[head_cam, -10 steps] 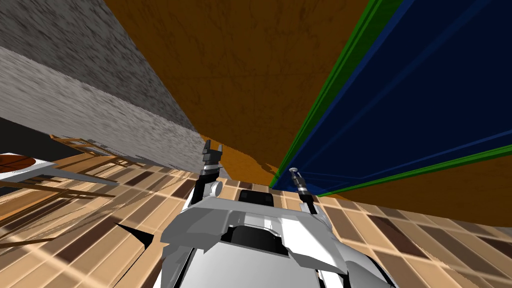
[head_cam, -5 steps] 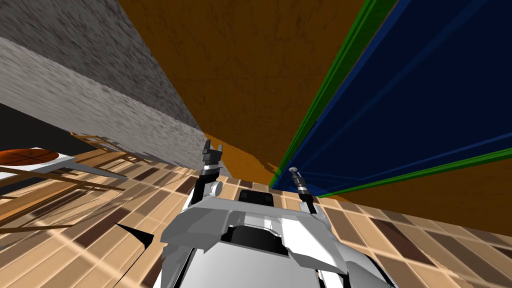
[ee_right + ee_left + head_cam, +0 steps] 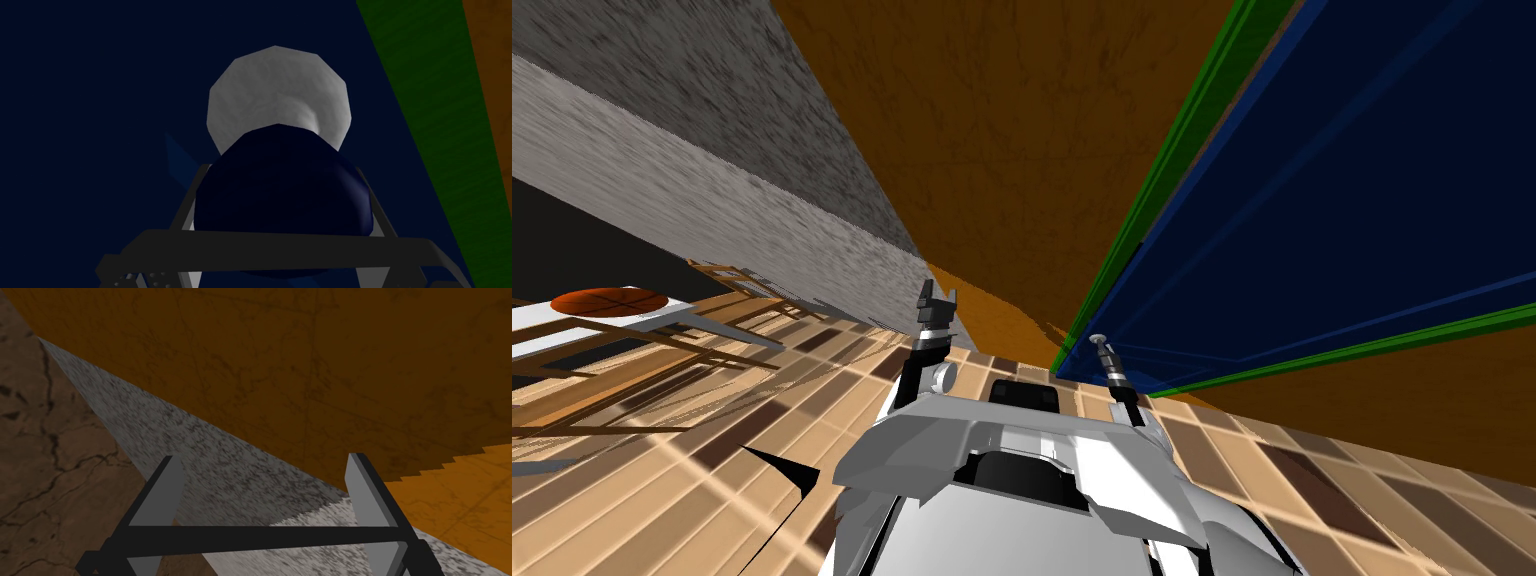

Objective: Pull the door open

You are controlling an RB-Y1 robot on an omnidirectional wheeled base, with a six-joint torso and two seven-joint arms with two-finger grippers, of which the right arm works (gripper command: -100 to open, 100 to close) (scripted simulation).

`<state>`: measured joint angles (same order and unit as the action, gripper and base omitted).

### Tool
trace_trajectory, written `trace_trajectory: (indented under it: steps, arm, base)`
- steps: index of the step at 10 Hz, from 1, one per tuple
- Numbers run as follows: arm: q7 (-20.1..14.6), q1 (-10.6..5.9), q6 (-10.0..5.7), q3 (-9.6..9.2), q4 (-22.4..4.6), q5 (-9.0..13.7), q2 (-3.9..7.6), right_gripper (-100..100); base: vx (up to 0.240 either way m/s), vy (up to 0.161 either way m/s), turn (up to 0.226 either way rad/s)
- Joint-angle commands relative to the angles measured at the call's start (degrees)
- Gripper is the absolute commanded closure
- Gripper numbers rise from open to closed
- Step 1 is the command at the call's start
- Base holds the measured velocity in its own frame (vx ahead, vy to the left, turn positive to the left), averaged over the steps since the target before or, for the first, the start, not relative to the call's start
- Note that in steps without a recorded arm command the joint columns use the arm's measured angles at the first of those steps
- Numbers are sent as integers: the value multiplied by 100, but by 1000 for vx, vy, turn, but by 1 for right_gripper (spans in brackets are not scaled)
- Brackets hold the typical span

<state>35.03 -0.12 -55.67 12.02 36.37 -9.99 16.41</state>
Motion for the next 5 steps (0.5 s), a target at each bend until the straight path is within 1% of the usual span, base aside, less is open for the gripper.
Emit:
trace_trajectory:
  steps: [1,2,3,4,5]
  arm:
    - [-200,-19,-9,-49,-48,39,-42,100]
    - [-401,-25,6,-83,-42,119,-43,100]
    - [-420,-25,6,-83,-42,119,-43,100]
    - [-640,-31,20,-117,-37,200,-45,100]
    - [-786,-37,35,-151,-31,281,-47,100]
  base:
    - [-37,-20,45]
    - [-33,-18,61]
    - [-26,-14,27]
    - [-35,-15,44]
    - [-52,-32,94]
